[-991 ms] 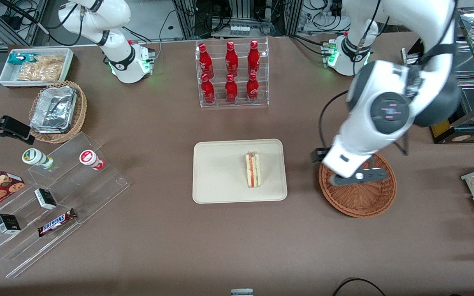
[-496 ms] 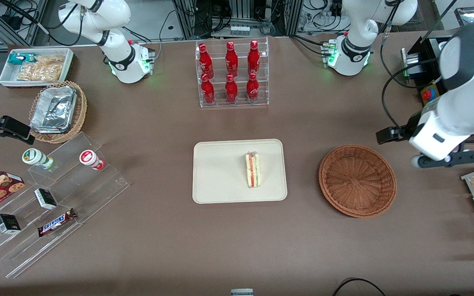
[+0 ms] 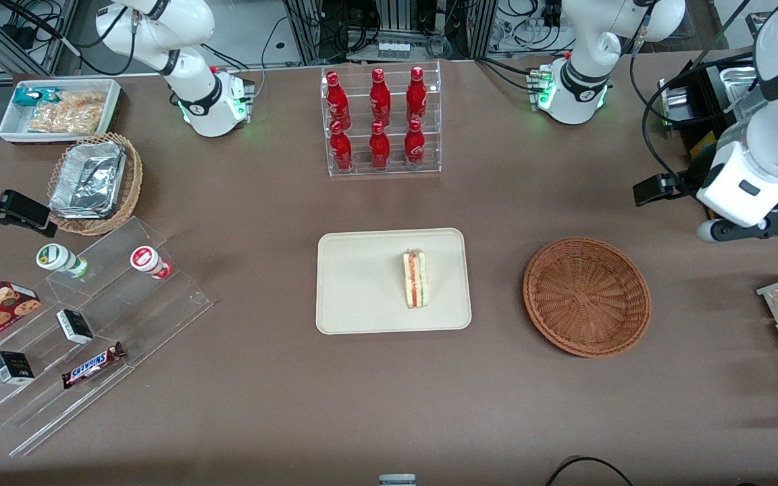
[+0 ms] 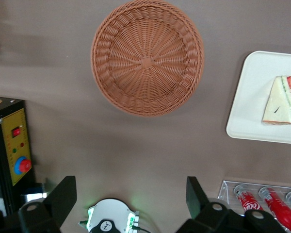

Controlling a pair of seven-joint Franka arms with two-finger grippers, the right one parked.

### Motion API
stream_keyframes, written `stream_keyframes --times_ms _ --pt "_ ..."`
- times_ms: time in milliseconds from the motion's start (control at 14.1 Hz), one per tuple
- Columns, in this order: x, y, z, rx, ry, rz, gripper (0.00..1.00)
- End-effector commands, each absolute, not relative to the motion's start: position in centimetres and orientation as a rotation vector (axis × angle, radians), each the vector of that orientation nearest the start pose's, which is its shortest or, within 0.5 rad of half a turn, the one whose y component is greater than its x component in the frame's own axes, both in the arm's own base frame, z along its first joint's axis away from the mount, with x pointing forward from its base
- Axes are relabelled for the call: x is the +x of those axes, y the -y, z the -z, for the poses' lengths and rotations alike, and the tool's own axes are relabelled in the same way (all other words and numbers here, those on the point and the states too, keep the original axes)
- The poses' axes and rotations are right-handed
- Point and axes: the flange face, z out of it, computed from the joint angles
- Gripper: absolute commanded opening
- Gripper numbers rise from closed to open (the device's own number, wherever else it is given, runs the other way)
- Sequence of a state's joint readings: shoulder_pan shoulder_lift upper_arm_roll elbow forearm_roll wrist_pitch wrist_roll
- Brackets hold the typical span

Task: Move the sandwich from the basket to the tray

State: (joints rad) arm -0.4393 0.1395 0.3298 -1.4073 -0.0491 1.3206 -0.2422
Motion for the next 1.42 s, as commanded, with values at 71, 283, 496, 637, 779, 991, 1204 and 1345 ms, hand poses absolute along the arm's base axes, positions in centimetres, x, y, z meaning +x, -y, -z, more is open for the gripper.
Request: stream_keyframes --times_ms 71,283,496,637,779,991,1204,1345 --pt "54.9 8.2 -61.3 -3.044 0.206 -0.329 1.00" --pt "53.1 7.3 -62.2 -3.054 0.203 -0.326 1.00" --pt "52.1 7.2 -62.5 -3.052 0.193 -0.325 1.00" --pt "51.5 6.8 -62.8 -3.057 0.188 -0.319 1.00" --pt "51.1 7.2 -63.3 -3.058 0.171 -0.297 1.00" --pt "51.4 7.2 -63.4 -3.053 0.172 -0.282 1.00" --pt "51.4 7.2 -63.2 -3.051 0.172 -0.286 1.00" --pt "51.4 7.2 -63.1 -3.053 0.174 -0.289 1.00"
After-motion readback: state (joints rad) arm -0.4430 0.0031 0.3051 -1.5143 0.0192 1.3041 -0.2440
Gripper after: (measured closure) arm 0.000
